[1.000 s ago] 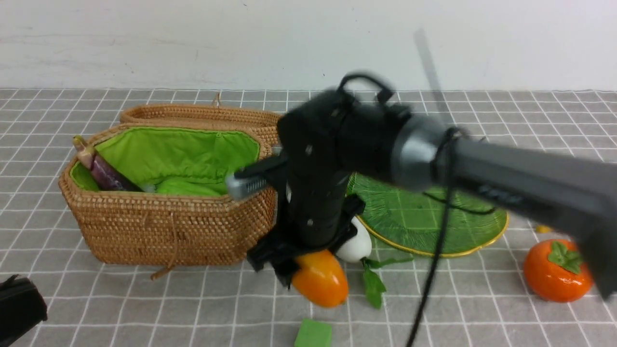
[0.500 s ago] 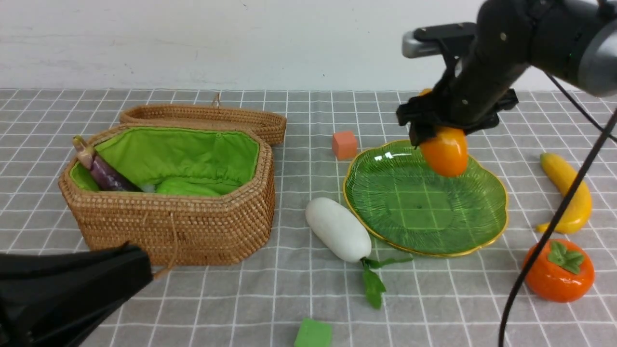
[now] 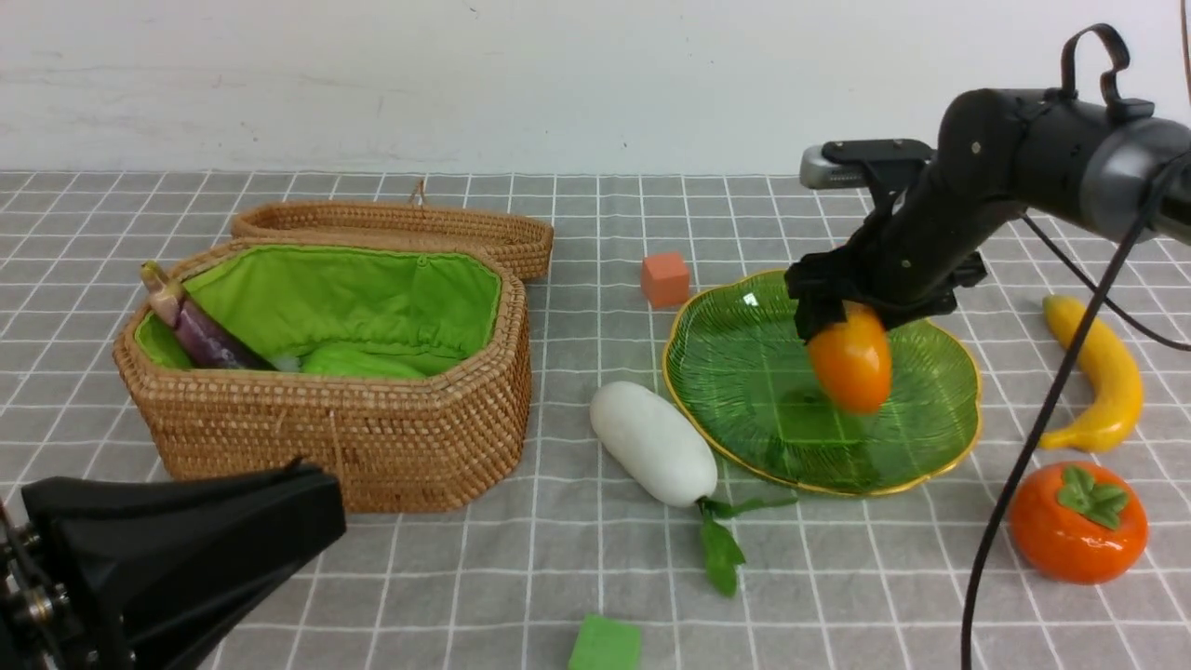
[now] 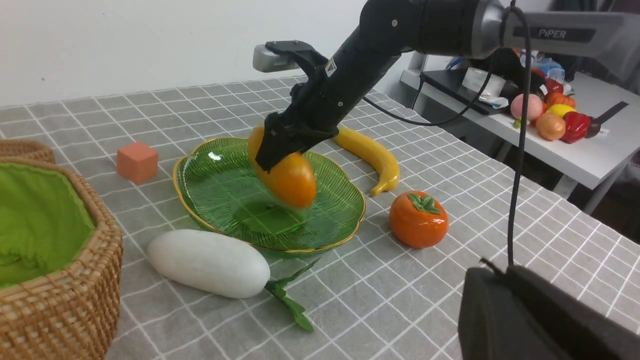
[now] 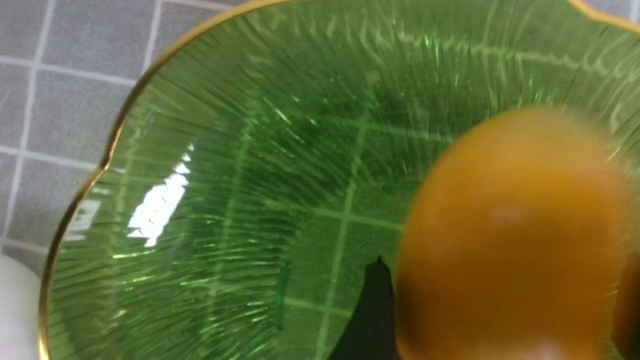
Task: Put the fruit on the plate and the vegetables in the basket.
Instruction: Use the right arm to grab a mango and put it into the right plate, then take a daikon with your right arm and place it on the basket on the left.
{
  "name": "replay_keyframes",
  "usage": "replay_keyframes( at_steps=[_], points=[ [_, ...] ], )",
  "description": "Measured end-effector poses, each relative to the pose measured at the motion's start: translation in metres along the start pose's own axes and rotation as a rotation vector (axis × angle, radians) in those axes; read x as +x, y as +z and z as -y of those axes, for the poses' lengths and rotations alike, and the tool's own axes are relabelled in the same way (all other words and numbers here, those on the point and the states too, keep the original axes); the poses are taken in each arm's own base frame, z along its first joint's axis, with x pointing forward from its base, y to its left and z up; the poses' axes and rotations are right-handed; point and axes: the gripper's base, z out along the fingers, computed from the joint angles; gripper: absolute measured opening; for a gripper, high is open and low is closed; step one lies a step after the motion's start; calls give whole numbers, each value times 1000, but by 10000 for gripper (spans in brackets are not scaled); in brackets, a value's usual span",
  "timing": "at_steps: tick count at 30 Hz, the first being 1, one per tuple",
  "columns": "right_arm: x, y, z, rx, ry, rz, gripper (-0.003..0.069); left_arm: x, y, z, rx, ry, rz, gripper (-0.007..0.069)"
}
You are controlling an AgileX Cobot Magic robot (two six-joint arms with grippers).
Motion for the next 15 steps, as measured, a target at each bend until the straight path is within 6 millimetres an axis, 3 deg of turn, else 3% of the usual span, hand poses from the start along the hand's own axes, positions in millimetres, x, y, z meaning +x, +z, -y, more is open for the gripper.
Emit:
replay_keyframes(
  at_steps=[4,8,9,10,11,15],
  points=[
    [0,-19,-3,-1,11,-18,605,0,0,-1,-14,44,-5,26],
    [2,-61,-22,-27,-39,-42,589,0,0,-2,-27,93,-3,26],
    [6,-72,-41,-61,-122,-57,580,1,0,-3,-32,103,-8,28],
    [7,-73,-44,-70,-133,-65,579,1,0,-3,-34,105,-10,29],
    [12,-76,-67,-115,-223,-80,575,2,0,-4,-41,107,-19,29],
    [31,-70,-131,-231,-453,-105,573,4,0,-5,-57,110,-43,29]
  ],
)
